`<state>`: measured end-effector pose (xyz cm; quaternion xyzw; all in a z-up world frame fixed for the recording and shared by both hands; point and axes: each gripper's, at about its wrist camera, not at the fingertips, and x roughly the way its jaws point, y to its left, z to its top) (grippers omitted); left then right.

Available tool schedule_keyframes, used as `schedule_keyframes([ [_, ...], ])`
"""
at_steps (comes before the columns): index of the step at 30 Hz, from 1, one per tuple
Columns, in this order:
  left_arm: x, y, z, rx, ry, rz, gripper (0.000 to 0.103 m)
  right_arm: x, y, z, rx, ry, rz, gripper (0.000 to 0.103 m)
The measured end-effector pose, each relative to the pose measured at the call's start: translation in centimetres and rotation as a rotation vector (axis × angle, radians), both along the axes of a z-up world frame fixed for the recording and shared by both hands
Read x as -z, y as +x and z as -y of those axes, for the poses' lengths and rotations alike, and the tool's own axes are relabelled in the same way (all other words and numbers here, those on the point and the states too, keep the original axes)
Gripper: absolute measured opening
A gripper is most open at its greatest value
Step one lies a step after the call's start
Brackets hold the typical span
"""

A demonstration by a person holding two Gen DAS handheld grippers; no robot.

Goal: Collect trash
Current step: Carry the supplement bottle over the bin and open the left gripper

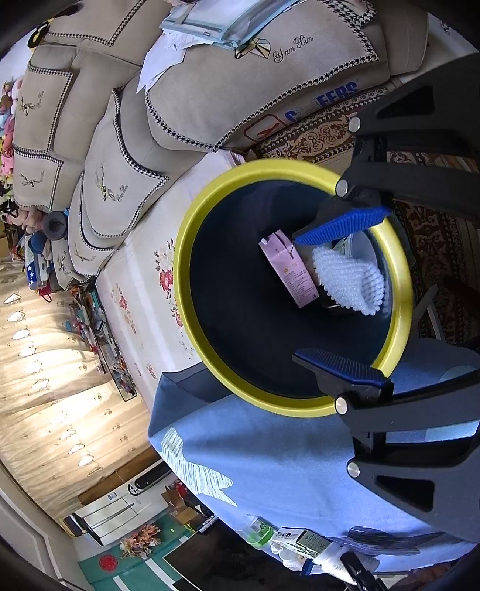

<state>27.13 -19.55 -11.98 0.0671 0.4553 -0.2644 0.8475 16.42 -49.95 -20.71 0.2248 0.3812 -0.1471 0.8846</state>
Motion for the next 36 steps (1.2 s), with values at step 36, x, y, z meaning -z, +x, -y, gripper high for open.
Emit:
schedule_keyframes([
  [36,4.8,2.4,30.6,0.320,0.107,-0.078,0.060,2.2,-7.6,10.7,0.176,0.068,-0.005,0.056],
])
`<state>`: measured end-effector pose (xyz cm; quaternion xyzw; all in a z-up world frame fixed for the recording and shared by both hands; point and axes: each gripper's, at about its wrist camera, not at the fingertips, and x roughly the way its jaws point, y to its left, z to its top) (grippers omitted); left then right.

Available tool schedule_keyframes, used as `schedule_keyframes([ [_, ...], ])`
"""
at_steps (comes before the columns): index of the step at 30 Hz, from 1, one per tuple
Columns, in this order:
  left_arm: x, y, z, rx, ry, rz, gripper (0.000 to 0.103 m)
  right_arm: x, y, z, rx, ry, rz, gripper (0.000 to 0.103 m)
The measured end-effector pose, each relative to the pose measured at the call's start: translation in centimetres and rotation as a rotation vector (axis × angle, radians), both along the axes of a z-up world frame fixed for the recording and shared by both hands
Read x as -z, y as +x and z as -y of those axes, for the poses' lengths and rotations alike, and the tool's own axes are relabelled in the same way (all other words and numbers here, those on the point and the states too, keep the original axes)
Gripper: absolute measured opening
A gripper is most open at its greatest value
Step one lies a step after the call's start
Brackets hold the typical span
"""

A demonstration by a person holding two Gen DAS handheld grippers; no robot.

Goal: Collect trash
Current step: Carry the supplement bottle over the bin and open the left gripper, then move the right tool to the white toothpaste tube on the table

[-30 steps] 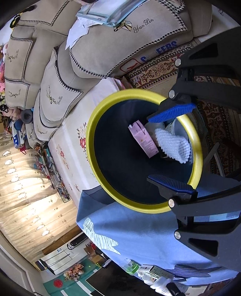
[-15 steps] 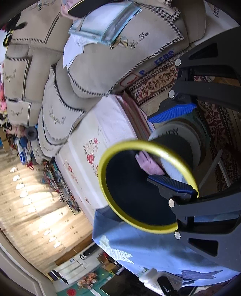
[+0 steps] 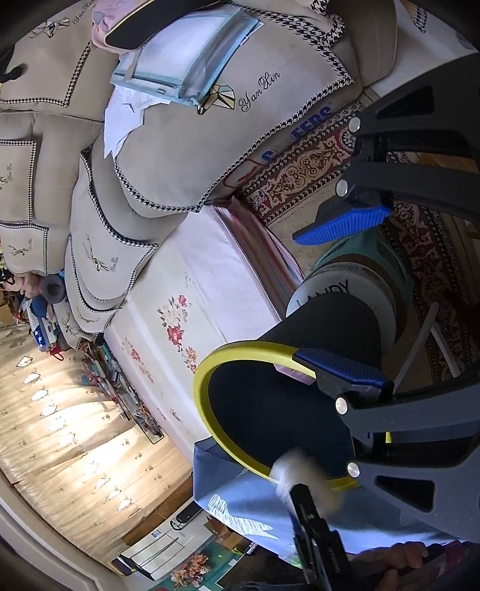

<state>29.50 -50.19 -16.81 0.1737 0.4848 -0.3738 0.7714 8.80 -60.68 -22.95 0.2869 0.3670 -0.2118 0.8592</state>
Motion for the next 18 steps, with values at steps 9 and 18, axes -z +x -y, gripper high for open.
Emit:
schedule_keyframes([
  [9,-5.3,-3.1,-4.1,-0.043,-0.083,0.115,0.073,-0.8,0.5,-1.5,-0.022,-0.040,-0.004,0.056],
  [18,-12.4,-8.4,-14.7,-0.175,-0.235,0.227,0.094,-2.8,1.3,-5.1,-0.083,-0.080,0.009,0.056],
])
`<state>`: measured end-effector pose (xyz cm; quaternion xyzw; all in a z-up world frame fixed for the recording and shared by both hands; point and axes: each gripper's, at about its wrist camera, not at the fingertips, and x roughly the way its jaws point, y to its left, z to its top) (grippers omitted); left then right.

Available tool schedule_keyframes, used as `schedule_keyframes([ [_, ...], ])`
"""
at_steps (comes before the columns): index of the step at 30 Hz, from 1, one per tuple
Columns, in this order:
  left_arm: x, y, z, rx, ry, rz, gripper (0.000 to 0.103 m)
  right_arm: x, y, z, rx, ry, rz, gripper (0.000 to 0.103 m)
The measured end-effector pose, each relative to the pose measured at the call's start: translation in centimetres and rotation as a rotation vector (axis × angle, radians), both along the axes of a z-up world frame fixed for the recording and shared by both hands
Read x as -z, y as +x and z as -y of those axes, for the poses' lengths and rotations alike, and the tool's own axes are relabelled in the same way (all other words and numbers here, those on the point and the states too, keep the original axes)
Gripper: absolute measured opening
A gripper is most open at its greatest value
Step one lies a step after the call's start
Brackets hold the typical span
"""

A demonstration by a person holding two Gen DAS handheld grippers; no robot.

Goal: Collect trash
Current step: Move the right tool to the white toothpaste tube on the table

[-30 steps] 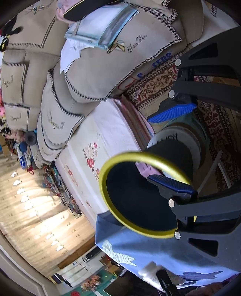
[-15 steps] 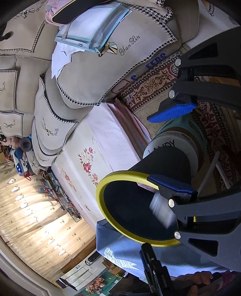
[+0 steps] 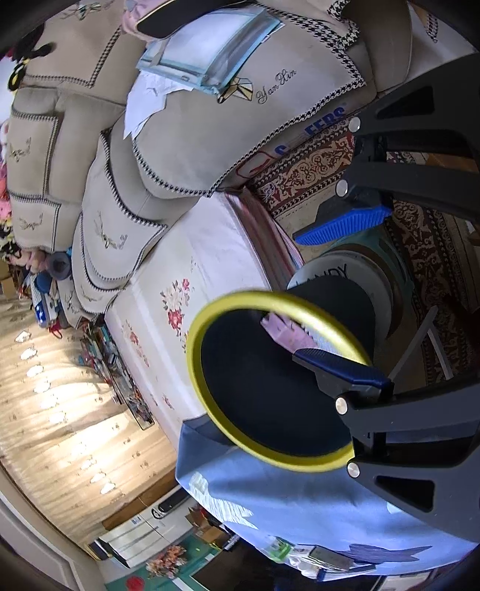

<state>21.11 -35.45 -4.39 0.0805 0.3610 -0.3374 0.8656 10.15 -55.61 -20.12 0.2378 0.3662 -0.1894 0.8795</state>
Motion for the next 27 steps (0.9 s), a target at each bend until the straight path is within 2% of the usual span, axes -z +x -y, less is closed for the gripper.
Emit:
schedule_keyframes([
  [6,-2.2,-2.4,-8.0,-0.111,-0.060,0.035,0.098,-2.0,1.0,-3.6,-0.056,-0.042,0.012,0.057],
  [13,-3.0,-4.6,-18.3,-0.280,-0.079,0.063,0.098,-4.1,3.3,-9.3,-0.156,-0.094,0.025,0.059],
  [22,-3.3,-8.3,-32.8,-0.542,-0.076,0.124,0.098,-6.0,8.3,-20.7,-0.363,-0.132,0.034,0.059],
  [27,-3.5,-10.3,-40.1,-0.679,-0.090,0.149,0.098,-7.0,10.9,-29.4,-0.522,-0.154,0.037,0.059],
])
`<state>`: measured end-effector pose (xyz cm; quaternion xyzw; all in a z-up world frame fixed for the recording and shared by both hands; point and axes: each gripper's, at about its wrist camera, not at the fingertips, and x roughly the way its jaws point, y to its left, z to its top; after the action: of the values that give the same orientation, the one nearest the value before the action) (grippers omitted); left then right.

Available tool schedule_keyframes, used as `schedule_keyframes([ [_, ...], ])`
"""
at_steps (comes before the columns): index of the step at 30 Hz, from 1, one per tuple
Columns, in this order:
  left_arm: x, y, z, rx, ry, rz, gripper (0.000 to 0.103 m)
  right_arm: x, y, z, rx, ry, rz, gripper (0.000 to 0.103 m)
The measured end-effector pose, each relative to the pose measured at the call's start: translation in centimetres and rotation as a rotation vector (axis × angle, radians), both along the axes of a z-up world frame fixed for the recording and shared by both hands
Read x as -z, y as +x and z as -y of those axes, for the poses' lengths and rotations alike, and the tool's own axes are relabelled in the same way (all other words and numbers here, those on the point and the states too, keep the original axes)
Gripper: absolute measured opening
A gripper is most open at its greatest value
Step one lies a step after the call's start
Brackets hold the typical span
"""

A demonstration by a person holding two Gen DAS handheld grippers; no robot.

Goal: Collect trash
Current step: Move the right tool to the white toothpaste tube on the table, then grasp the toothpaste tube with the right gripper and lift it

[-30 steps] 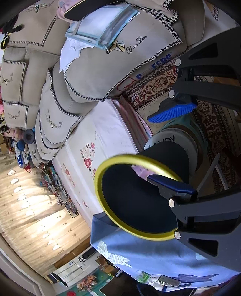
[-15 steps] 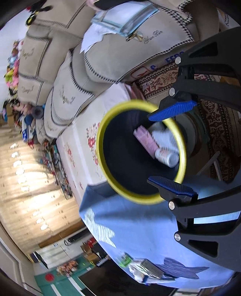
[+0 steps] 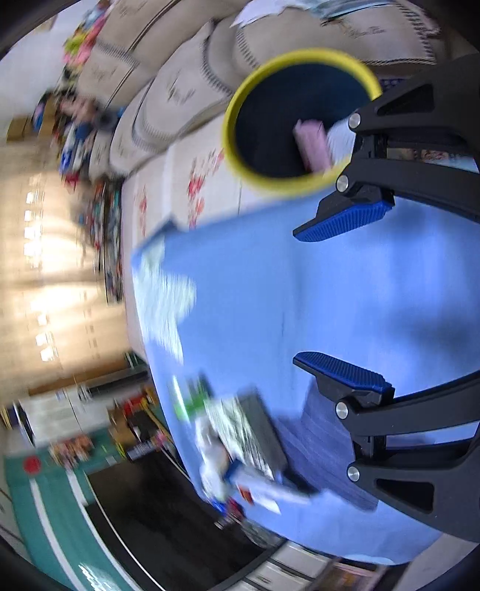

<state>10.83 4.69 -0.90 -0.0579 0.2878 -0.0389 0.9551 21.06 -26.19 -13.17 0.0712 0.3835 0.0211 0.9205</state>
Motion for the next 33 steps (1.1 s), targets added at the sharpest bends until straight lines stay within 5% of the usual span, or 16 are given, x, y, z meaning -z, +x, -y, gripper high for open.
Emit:
schedule_keyframes([
  [10,0.5,-1.7,-5.3,-0.045,-0.017,-0.011,0.098,-0.4,2.8,-14.1,-0.217,0.036,-0.018,0.059],
  [20,1.9,-1.8,-7.0,-0.050,-0.057,-0.029,0.098,1.7,4.7,-18.5,-0.241,0.054,-0.115,0.041],
  [29,2.8,-1.7,-7.6,-0.052,-0.072,-0.044,0.098,3.6,7.3,-20.7,-0.217,0.087,-0.179,0.040],
  [33,3.2,-1.7,-7.9,-0.060,-0.081,-0.054,0.098,3.9,7.9,-20.7,-0.221,0.127,-0.192,0.014],
])
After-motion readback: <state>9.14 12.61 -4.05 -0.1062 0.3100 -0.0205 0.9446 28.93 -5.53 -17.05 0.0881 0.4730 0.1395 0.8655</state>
